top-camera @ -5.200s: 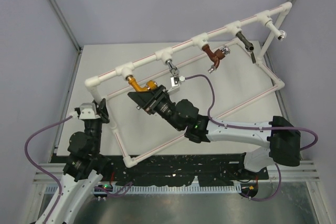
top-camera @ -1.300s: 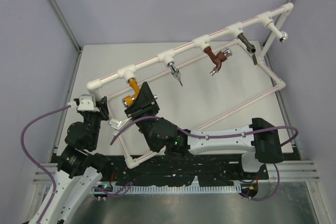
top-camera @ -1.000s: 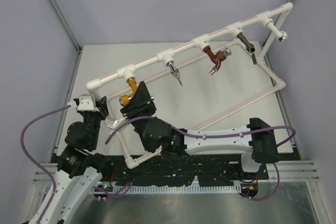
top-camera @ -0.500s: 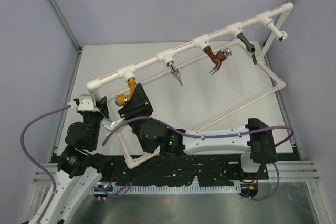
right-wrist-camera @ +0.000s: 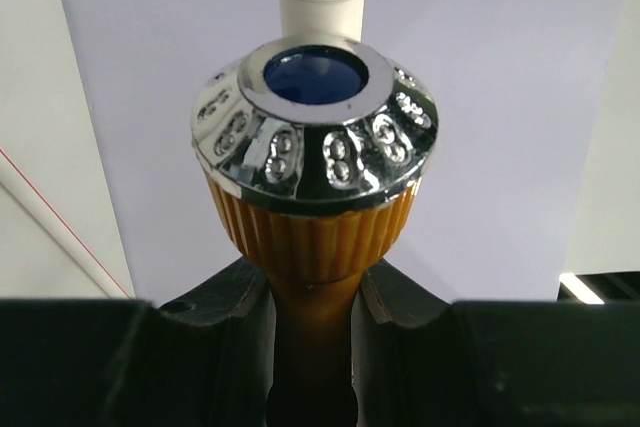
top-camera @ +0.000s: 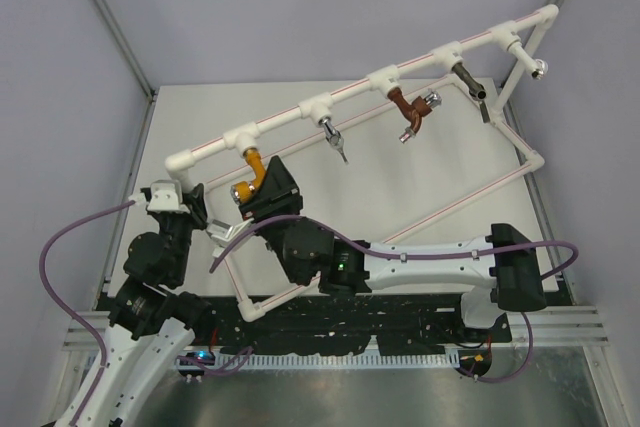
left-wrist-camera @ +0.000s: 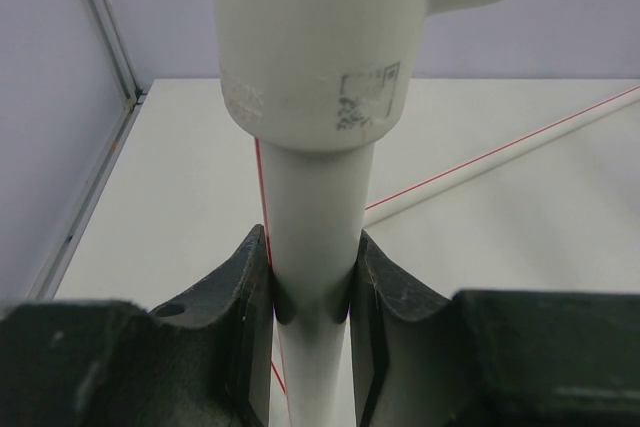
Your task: Install the water faucets
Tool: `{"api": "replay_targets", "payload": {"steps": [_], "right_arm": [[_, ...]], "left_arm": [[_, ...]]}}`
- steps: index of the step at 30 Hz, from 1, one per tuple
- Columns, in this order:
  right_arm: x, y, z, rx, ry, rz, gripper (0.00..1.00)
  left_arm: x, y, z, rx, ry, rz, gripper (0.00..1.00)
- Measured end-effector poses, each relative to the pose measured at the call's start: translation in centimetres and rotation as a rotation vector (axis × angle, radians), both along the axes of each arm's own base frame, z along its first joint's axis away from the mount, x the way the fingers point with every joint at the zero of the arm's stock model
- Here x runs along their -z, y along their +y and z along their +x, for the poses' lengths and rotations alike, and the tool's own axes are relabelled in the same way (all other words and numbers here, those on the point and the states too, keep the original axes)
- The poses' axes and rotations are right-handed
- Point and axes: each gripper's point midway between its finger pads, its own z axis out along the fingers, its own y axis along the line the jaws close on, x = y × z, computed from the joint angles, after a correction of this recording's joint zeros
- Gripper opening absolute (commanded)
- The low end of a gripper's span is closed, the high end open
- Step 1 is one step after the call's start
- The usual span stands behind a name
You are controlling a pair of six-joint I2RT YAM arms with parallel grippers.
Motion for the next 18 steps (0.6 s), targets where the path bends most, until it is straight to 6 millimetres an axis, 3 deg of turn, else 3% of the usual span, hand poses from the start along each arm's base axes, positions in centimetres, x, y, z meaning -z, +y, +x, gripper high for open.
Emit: {"api": "replay_targets", "payload": {"steps": [18], "right_arm": [[0.78,0.10,0.37,0.045,0.150,0.178,0.05]], "left_arm": [[0.01,0.08,0.08,-0.007,-0.001,-0.002,0.00]]}}
